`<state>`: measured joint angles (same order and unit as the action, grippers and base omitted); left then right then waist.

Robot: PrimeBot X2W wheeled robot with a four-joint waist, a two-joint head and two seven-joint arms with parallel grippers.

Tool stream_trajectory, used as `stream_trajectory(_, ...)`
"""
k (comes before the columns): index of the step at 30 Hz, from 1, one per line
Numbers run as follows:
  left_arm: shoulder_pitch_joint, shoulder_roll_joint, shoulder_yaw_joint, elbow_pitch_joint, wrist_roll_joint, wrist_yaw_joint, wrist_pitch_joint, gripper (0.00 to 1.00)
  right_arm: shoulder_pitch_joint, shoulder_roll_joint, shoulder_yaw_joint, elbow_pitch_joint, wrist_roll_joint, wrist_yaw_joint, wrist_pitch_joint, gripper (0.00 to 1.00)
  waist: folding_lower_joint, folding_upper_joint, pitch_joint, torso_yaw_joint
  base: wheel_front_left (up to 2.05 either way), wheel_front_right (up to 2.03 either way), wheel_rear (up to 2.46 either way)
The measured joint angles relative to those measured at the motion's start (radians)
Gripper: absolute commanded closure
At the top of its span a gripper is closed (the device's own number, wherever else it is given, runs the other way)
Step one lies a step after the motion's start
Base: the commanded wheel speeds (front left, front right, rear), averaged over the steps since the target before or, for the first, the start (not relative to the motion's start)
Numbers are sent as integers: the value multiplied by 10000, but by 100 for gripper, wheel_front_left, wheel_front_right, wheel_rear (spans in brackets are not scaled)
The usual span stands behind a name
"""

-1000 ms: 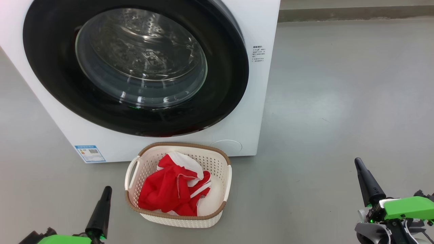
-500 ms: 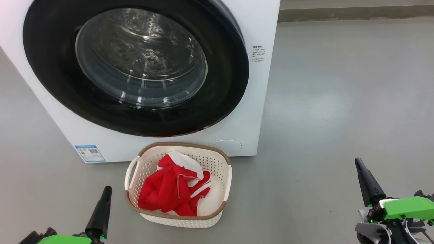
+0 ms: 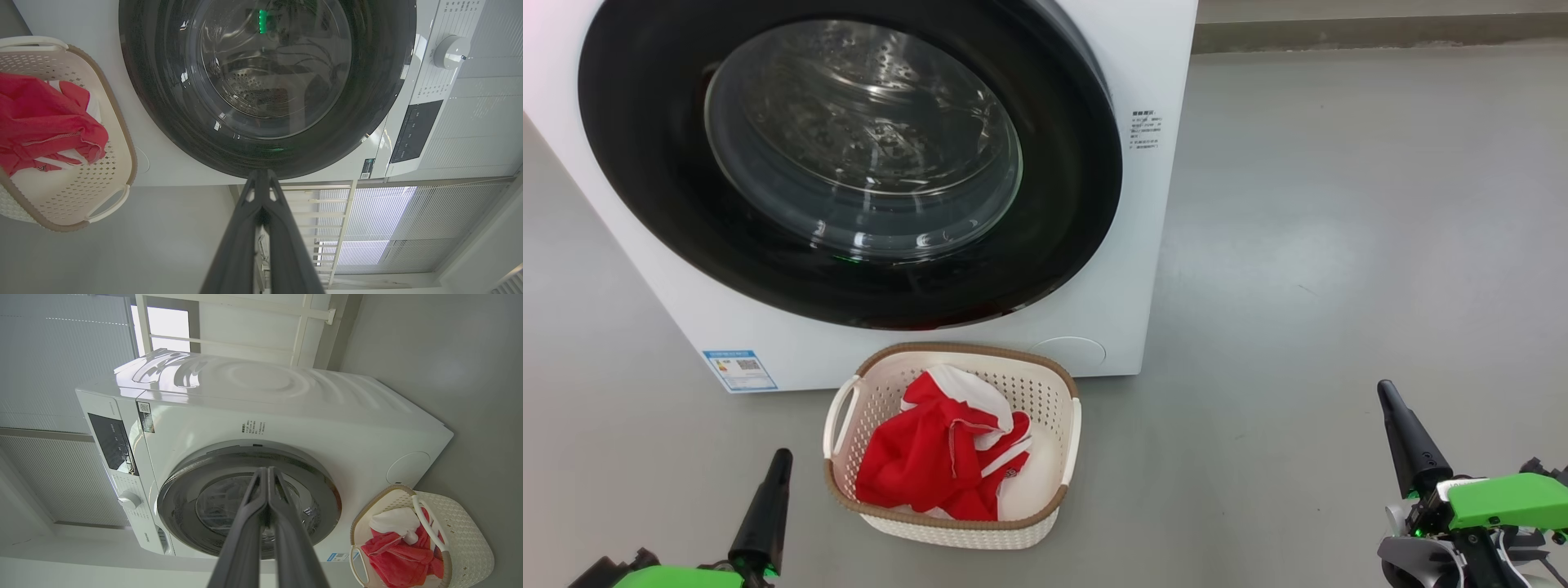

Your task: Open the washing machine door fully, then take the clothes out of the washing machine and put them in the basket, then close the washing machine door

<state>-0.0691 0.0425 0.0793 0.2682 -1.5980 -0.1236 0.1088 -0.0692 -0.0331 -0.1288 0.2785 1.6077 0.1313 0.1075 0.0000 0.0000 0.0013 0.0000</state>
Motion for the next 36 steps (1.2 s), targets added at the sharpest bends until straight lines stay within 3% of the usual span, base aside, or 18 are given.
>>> stream_trajectory(36,0,0,0,0,0,0,0,100,0,0,-2,0,0,0,0,100,0,0,0,0,0,0,0)
